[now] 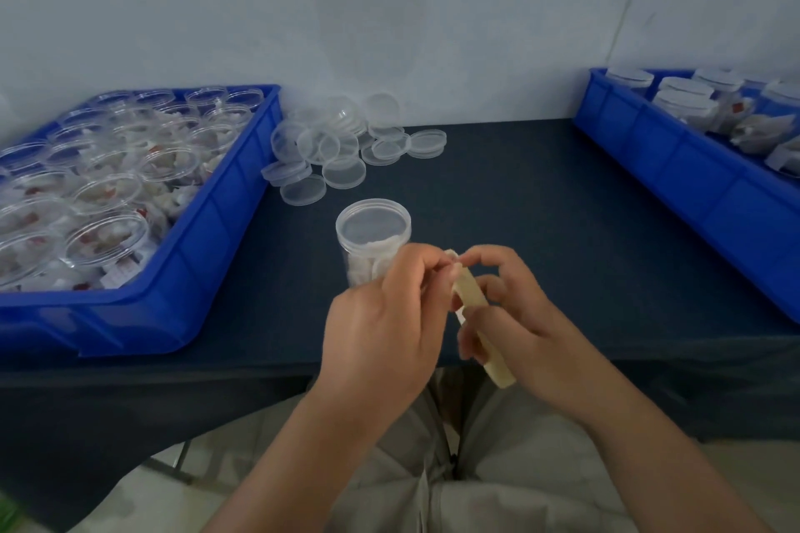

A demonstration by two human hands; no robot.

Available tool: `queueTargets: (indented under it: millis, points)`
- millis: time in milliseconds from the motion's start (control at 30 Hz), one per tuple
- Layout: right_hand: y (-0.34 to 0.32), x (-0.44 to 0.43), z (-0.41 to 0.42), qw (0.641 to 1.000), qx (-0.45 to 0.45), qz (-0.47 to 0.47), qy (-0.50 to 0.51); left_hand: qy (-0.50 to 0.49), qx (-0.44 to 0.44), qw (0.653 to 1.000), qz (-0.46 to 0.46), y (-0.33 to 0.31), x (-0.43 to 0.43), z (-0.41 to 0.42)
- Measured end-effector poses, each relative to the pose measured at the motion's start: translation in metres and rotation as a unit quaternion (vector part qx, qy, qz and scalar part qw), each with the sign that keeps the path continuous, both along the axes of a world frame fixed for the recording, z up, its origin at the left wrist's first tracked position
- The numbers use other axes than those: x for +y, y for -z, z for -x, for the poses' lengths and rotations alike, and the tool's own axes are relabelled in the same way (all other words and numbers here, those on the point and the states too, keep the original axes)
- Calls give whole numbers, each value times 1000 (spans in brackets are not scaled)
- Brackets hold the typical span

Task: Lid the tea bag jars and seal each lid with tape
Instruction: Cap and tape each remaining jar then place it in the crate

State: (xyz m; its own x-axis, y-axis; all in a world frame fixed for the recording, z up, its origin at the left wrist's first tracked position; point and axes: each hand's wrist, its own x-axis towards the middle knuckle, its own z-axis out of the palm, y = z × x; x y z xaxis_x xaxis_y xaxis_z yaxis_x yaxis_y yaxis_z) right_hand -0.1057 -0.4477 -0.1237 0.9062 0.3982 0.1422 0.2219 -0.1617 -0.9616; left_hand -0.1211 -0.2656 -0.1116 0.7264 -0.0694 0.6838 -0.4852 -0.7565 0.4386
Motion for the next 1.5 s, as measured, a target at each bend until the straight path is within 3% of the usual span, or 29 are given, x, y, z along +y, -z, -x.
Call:
queueTargets:
  millis: [200, 333, 400, 433, 500, 567, 633, 767, 933, 1100, 1500]
  points:
    - [3, 1, -1, 971, -177, 149, 65, -17, -15, 998, 58, 9, 4, -3]
    - [5, 0, -2, 950, -217, 197, 107, 32, -57, 989, 129, 25, 9, -9]
    - [5, -3, -4, 948, -211, 203, 122, -1, -75, 979, 189, 35, 16, -21]
    - [4, -5, -5, 949, -205, 205, 127, -42, -53, 973, 219, 41, 22, -28]
    - [4, -6, -7, 951, -190, 206, 132, -102, 78, 958, 255, 49, 31, -43]
    - [5, -7, -8, 954, -177, 207, 129, -72, 190, 937, 285, 52, 33, -60]
    - [6, -5, -8, 956, -165, 213, 120, -31, 195, 931, 306, 52, 31, -75]
    - [5, -5, -8, 950, -173, 235, 113, -22, 187, 933, 308, 47, 39, -77]
    - [2, -7, -9, 954, -161, 223, 122, 43, 203, 955, 212, 42, 46, -52]
    - [-2, -2, -9, 955, -153, 226, 120, 91, 225, 951, 191, 38, 41, -40]
    - [-1, 0, -7, 942, -154, 266, 133, 68, 168, 974, 132, 37, 26, -38]
